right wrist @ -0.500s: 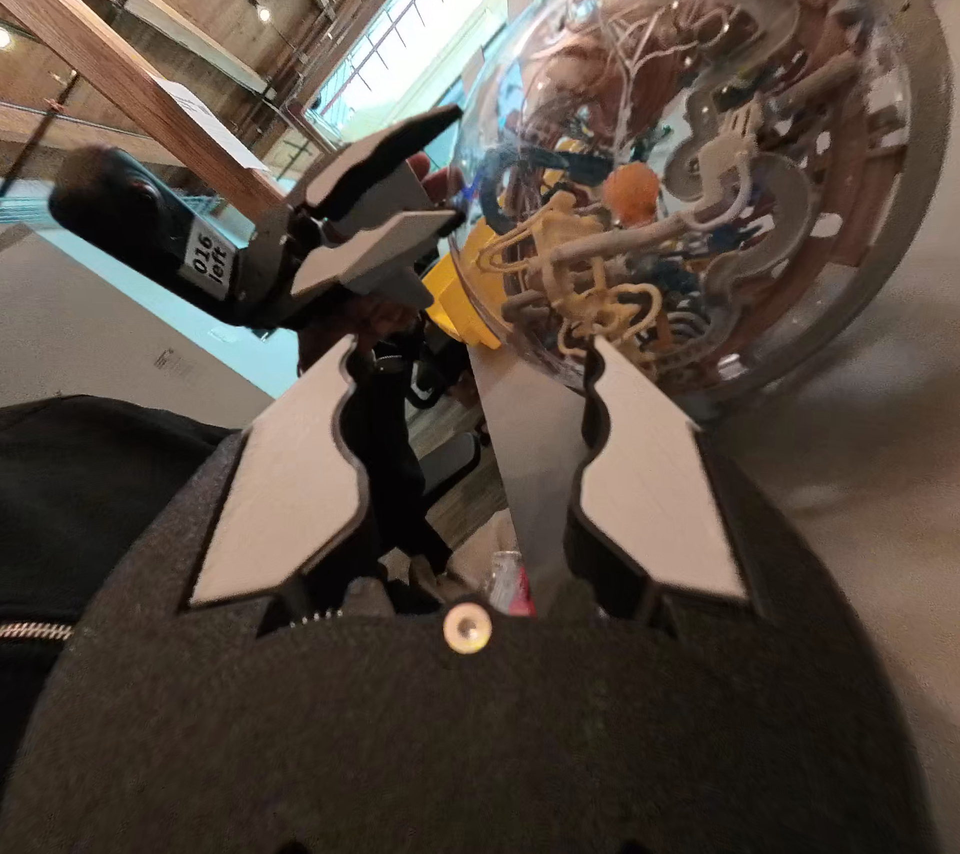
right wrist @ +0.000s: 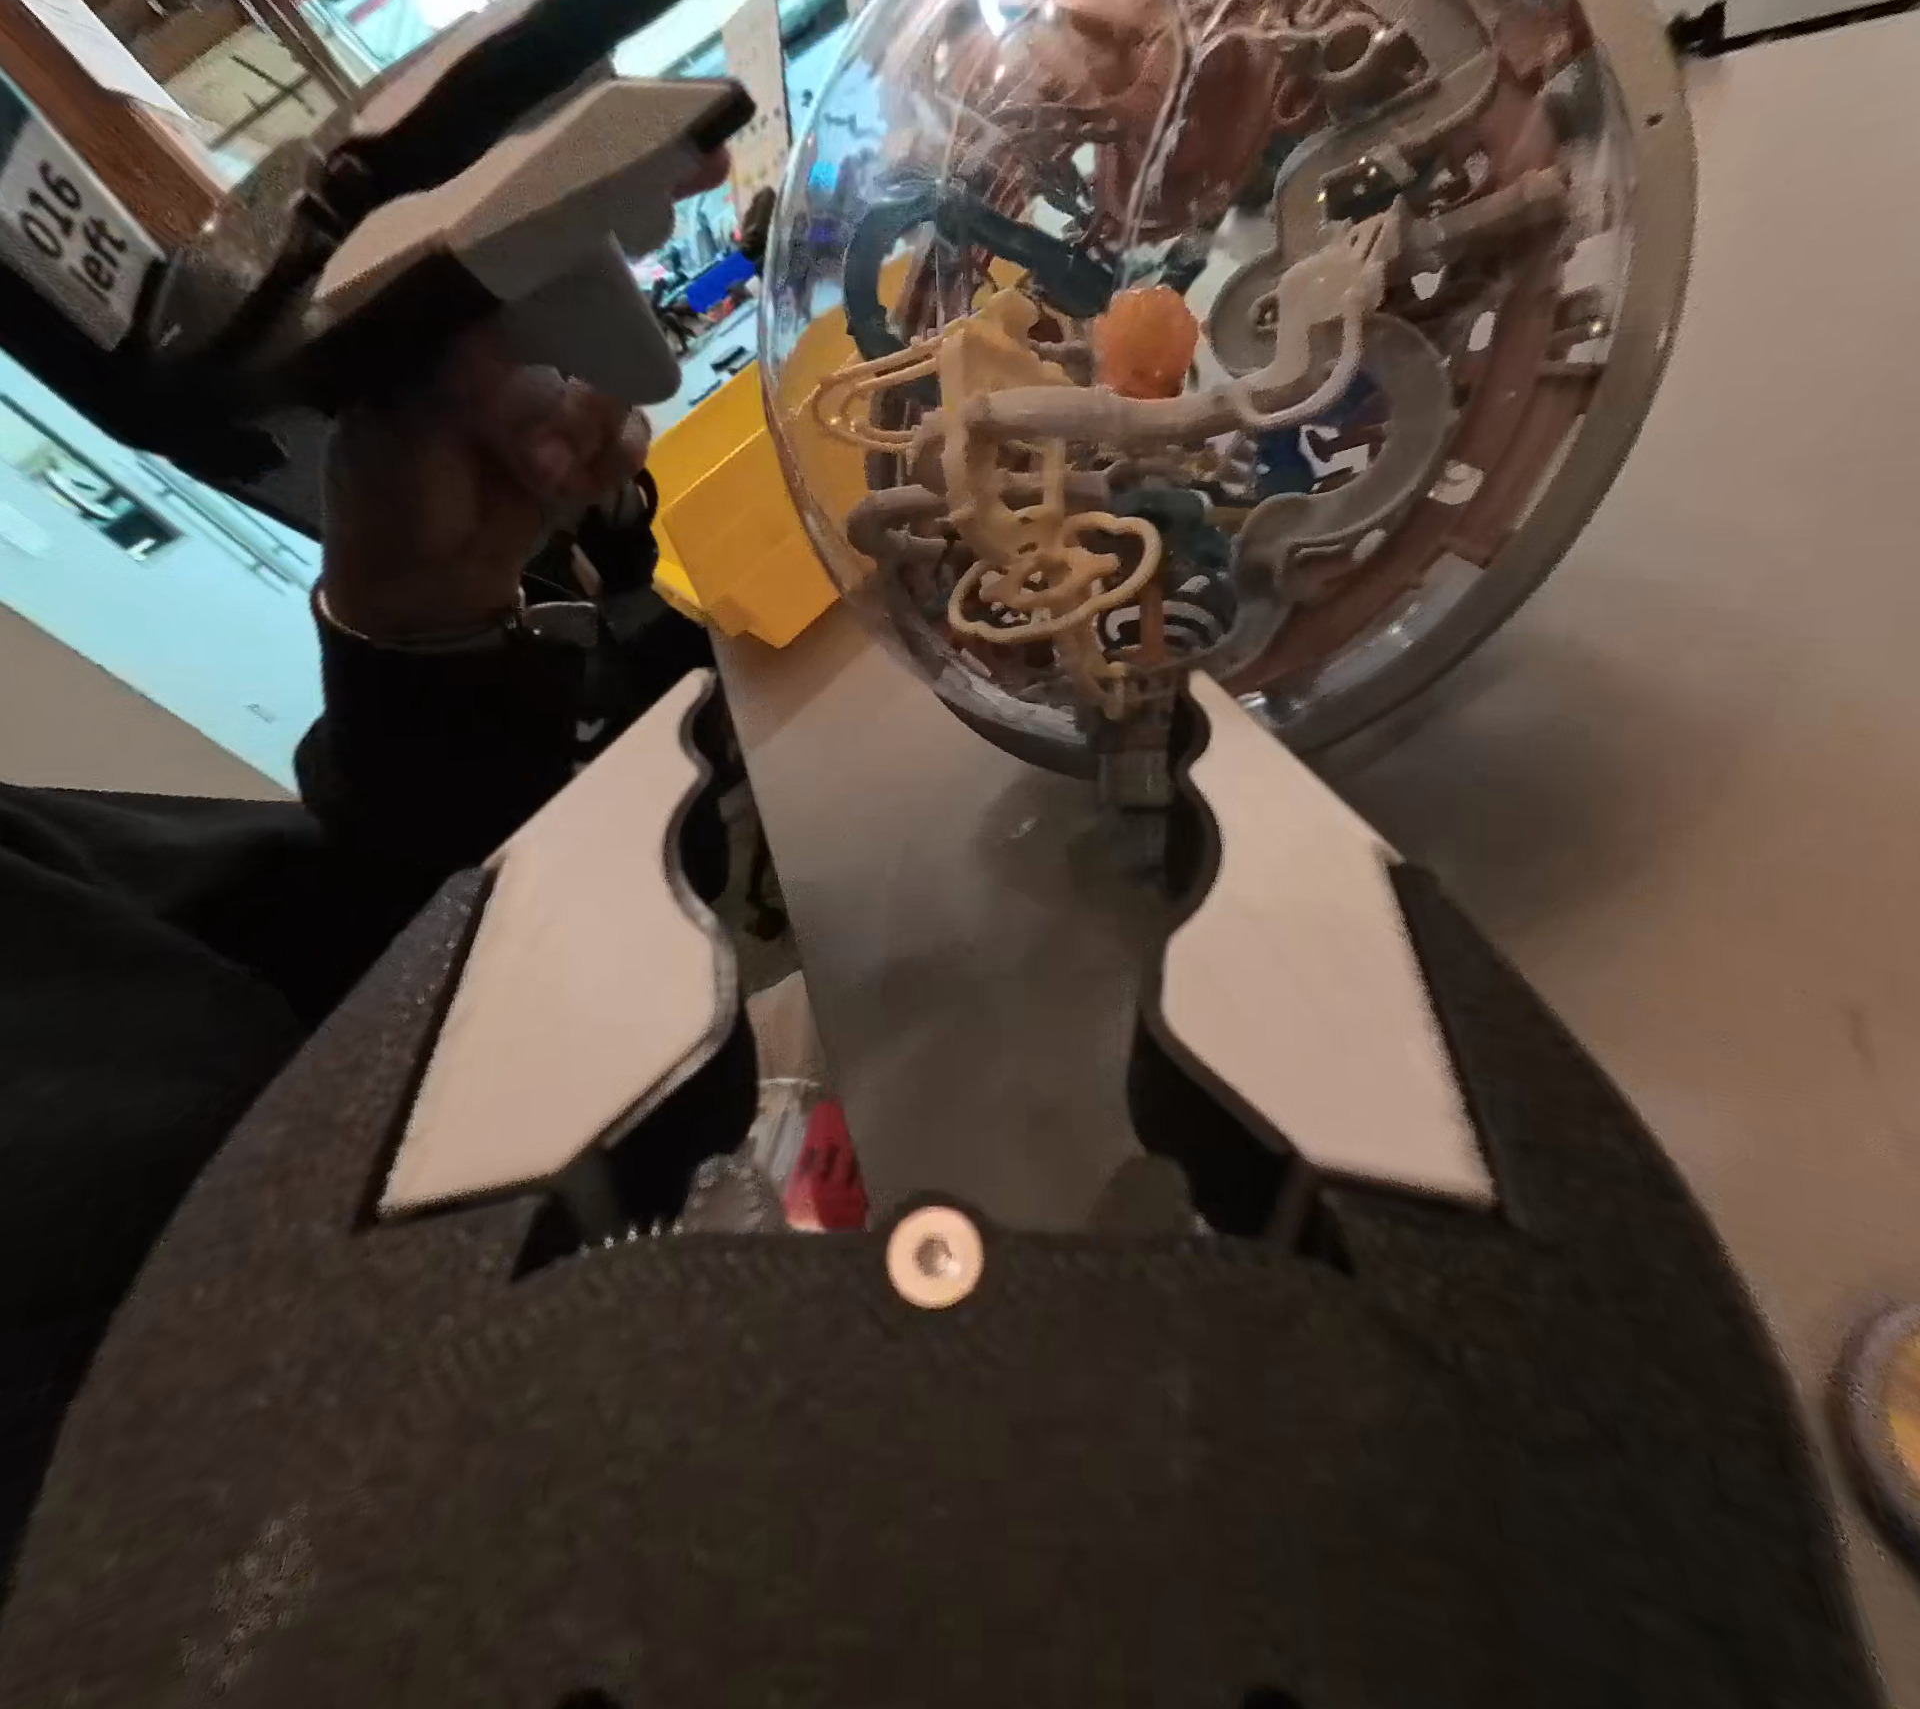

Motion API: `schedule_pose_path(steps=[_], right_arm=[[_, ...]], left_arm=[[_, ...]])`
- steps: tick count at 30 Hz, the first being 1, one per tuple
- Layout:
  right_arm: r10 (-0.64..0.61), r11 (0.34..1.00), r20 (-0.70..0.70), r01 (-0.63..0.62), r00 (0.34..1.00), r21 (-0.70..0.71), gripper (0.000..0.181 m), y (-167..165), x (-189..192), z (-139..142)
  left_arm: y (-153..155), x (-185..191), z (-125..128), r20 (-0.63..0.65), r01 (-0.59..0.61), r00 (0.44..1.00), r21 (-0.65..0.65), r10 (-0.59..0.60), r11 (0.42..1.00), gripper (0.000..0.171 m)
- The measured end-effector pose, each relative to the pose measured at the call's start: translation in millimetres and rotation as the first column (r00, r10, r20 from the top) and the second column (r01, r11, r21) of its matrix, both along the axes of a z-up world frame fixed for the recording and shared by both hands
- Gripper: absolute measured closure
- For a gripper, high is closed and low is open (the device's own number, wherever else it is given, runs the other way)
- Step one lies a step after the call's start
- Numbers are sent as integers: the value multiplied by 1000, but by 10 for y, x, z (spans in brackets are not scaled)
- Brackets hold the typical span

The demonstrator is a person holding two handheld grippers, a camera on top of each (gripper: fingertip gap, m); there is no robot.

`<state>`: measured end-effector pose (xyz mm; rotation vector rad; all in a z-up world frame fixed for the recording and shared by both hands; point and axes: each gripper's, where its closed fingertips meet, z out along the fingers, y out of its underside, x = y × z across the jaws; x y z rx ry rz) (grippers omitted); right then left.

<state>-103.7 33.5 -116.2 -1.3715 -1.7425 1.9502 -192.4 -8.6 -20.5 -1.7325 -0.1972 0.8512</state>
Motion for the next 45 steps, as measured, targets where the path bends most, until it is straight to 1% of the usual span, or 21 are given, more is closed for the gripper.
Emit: schedule_pose_path(steps=[2,3,6,7,8,11,14,18,19,20,21,25,29,31,33,35,37,39,41,43,45], right_arm=[[-37,996,-54,41,998,75,98,22,-35,-4],[-54,991,-84,63,995,115,98,23,-44,-4],[-92,973,-153,121,984,194,98,-4,-58,-9],[-118,963,-171,155,978,221,97,-2,-80,-19],[-145,946,-194,193,970,259,97,15,-104,-43],[-183,872,-265,281,947,400,97,72,-159,-122],[-189,818,-300,319,935,479,98,82,-163,-159],[-187,804,-376,362,907,472,99,60,-139,-66],[-190,801,-397,376,898,466,103,72,-137,-35],[-200,792,-398,387,895,472,109,96,-141,-37],[-202,789,-397,389,895,476,110,115,-146,-40],[-213,810,-375,378,902,448,109,118,-146,-47],[-200,780,-399,392,895,488,109,114,-158,-77],[-203,779,-402,396,893,486,111,101,-149,-71],[-218,791,-394,398,893,464,118,131,-141,-53],[-219,809,-379,384,899,445,119,135,-140,-40],[-232,853,-349,362,908,377,122,132,-131,5],[-237,929,-292,304,927,212,128,159,-100,81],[-163,986,-209,165,964,-8,134,179,-47,148],[-72,981,-169,40,983,-190,140,201,8,188],[1,951,-157,-49,988,-307,143,198,56,205]], left_arm=[[-54,-96,-34,39,6,999,33,-7,999,111],[-34,-95,-104,82,39,996,24,-40,999,111],[39,-24,-186,183,127,973,75,-139,989,114],[73,20,-207,203,159,964,85,-173,984,119],[100,45,-216,211,173,959,96,-189,980,126],[147,82,-225,168,172,969,69,-181,983,125],[170,115,-230,154,166,973,51,-172,985,125],[172,138,-235,158,173,971,40,-177,984,125],[177,152,-235,158,179,970,37,-183,983,126],[185,169,-234,155,185,970,35,-188,982,126],[193,178,-237,151,186,970,30,-189,982,126],[247,207,-236,134,180,974,37,-184,983,126],[263,224,-241,129,160,978,21,-161,987,127],[256,227,-242,140,157,977,21,-159,987,127],[259,223,-240,152,153,976,33,-157,988,128],[259,225,-239,143,146,979,24,-148,989,128],[251,228,-240,147,140,979,17,-141,990,129],[242,230,-241,150,141,978,14,-142,990,130],[236,230,-243,150,142,978,13,-142,990,131],[232,236,-236,153,144,978,15,-145,989,131],[229,253,-233,158,152,976,14,-152,988,133]])
